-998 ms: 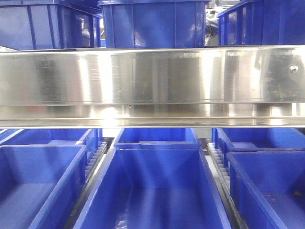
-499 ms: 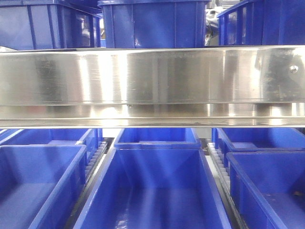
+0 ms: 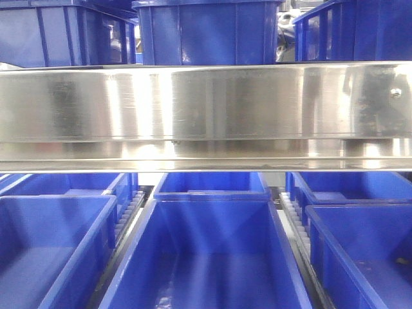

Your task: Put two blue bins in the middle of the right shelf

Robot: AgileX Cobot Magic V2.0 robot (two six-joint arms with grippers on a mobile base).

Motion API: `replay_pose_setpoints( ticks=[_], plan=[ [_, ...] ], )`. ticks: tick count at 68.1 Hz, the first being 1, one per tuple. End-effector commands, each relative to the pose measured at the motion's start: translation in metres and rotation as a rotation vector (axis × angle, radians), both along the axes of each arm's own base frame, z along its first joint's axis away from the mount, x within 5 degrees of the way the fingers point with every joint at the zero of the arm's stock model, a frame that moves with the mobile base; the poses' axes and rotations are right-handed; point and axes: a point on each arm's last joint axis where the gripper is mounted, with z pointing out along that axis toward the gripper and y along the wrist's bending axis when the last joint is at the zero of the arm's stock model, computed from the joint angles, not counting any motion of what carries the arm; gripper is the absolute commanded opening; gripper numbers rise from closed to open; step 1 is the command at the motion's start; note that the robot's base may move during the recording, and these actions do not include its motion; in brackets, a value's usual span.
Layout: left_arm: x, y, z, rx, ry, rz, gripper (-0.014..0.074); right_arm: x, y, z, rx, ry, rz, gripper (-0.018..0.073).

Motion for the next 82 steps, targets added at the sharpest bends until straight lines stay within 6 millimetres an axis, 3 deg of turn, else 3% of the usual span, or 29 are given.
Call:
replay_pose_setpoints(
  ticks=[1,82],
  plan=[
    [-0.0059,-0.0002,0.0191,-0.066,-0.127,-0.015,-0.0111,-0.0035,-0.0023,0.0149,0.043,-0.094,-0.004,-0.0155],
    [-0.0059,-0.0002,0.0191,-0.066,-0.127,-0.015,-0.0111,-0.0032,-0.0022,0.0155,0.046,-0.101,-0.005,-0.0155]
  ],
)
